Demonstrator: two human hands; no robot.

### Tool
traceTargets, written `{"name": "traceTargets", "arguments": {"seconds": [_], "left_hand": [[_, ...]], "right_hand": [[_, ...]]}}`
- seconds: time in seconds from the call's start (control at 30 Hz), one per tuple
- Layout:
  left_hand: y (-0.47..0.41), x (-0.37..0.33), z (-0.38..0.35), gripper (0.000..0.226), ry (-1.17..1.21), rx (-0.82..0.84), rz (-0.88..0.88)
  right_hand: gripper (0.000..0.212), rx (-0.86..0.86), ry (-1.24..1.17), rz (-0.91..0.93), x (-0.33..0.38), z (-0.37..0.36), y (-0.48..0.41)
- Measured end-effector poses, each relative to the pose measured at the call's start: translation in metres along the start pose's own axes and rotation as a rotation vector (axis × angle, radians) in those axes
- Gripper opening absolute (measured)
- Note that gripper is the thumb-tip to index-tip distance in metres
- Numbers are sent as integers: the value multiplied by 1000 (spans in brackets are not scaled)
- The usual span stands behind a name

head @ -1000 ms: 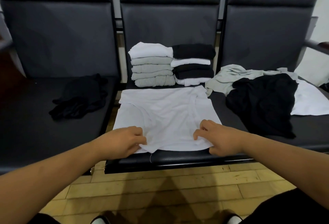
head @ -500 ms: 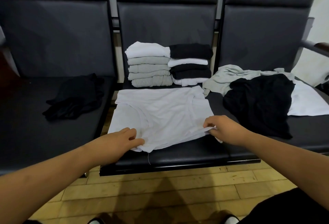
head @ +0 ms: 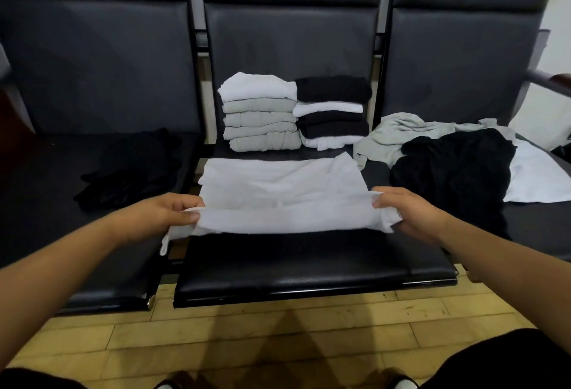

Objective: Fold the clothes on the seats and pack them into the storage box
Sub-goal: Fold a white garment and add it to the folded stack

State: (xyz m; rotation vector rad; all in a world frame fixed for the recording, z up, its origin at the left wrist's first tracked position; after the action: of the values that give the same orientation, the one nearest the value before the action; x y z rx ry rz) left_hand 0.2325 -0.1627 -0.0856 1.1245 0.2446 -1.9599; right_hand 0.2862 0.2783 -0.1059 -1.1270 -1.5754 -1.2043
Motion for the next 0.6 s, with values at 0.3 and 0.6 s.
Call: {"name": "traceTargets", "arguments": {"seconds": [0.3, 0.6], "left_hand": [[5, -22, -2, 26, 83, 232, 49], [-45, -2, 37, 7, -347, -472, 262]], "right_hand": [[21, 113, 111, -186, 23, 9, 4], [9, -360, 397, 99, 49, 13, -75]]}}
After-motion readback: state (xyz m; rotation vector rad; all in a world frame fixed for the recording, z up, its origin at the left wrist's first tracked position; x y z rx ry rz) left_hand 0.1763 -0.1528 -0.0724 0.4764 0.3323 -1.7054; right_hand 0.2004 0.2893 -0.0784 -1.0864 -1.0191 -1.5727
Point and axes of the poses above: each hand's wrist, its own y-axis away from the middle knuckle, its own z-axis out of the back of the hand, x = y × z, the point moved 2 cm from there along -y, towards the middle knuckle, and after that the axes turned 11 degrees about -y, right-handed, at the moved point
